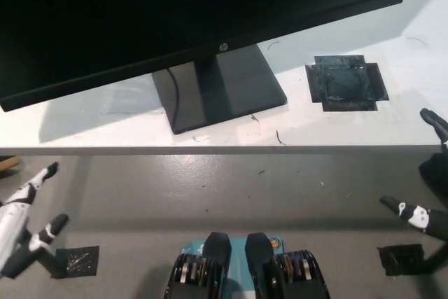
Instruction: The monitor is placed at the center of the table and the robot uses both its hand to grab the left and right sides of the monitor to tilt the angle of the monitor downwards
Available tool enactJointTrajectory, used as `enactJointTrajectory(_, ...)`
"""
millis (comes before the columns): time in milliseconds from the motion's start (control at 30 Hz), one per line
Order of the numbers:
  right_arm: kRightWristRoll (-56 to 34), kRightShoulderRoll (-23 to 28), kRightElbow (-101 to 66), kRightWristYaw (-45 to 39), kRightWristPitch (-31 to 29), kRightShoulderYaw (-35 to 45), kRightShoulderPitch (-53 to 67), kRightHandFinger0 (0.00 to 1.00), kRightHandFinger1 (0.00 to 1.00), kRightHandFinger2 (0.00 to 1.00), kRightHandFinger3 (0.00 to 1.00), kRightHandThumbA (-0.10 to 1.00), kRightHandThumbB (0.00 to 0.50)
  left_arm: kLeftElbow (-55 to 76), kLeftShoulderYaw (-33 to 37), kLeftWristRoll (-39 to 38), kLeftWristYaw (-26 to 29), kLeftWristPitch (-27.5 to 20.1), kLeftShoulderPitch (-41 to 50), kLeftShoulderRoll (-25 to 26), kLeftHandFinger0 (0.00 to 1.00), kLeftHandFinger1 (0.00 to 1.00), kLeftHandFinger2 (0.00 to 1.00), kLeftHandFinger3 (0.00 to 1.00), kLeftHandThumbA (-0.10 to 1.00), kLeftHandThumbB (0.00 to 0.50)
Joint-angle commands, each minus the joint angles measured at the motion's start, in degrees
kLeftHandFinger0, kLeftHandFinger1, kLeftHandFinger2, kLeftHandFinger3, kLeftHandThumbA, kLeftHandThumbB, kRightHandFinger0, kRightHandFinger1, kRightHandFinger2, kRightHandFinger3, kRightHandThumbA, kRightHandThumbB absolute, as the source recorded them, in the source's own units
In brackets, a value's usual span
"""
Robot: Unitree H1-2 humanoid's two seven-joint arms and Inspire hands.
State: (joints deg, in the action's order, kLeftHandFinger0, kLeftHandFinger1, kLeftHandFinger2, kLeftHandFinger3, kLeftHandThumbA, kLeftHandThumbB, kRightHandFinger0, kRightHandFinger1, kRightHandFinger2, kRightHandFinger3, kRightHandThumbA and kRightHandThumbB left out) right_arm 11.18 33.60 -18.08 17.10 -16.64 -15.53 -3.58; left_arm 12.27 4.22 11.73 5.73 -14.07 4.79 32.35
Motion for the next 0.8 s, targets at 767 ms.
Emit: enactJointTrajectory(767, -6.52, -24.15, 33.27, 4.66, -10.29, -7.48, -3.59, 1.00, 1.00, 1.00, 1.00, 1.00, 0.374, -20.11, 9.90, -4.24, 5.00, -12.85, -5.16, -16.18, 1.00, 1.00, 1.00, 1.00, 1.00, 0.294)
